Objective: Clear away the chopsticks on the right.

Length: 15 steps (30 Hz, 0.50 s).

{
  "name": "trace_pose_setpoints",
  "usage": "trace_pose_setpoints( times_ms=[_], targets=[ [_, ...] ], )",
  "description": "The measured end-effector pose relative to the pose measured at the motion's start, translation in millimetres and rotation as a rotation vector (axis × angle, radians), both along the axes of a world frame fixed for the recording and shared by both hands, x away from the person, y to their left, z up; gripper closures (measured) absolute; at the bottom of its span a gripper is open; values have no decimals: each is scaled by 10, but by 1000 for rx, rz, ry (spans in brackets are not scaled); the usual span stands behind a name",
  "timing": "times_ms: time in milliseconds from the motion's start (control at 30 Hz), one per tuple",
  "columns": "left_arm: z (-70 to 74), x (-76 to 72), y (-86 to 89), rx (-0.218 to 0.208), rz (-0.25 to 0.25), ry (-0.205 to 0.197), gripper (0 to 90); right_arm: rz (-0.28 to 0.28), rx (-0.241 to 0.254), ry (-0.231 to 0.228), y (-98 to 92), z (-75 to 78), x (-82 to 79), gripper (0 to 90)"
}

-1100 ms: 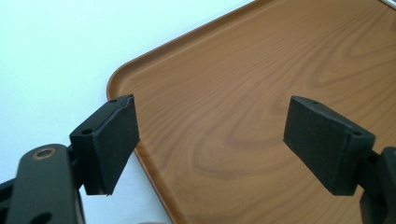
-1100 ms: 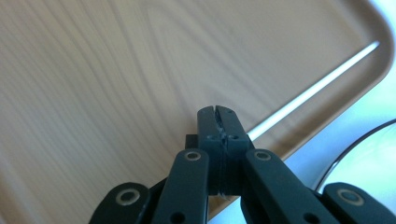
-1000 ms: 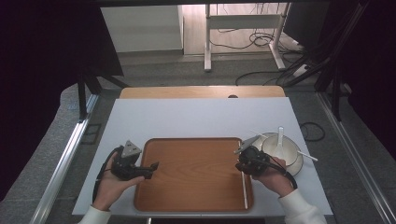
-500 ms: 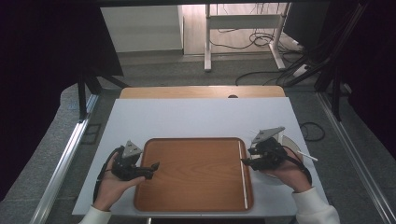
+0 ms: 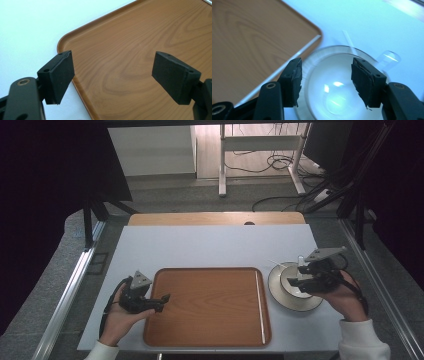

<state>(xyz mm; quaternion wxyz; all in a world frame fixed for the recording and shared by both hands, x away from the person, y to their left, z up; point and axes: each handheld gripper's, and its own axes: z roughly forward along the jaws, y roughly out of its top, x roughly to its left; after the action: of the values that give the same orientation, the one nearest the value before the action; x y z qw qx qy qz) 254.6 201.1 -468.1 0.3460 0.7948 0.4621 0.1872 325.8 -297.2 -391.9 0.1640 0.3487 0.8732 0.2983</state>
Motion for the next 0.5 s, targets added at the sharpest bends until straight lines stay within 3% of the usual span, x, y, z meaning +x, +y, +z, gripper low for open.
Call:
trace_pose_setpoints(
  times_ms=[167,267,433,500],
  targets=[
    [25,0,16,-6,6,-6,177,-66,-2,-18,-283,70,43,409],
    [32,-5,15,-5,6,-7,177,-125,-55,-13,-471,77,91,419],
    [25,1,9,-8,9,-5,177,-167,-163,47,-700,51,185,431],
    [25,0,6,-9,9,-5,177,-171,-215,103,-753,-9,247,433]
  ],
)
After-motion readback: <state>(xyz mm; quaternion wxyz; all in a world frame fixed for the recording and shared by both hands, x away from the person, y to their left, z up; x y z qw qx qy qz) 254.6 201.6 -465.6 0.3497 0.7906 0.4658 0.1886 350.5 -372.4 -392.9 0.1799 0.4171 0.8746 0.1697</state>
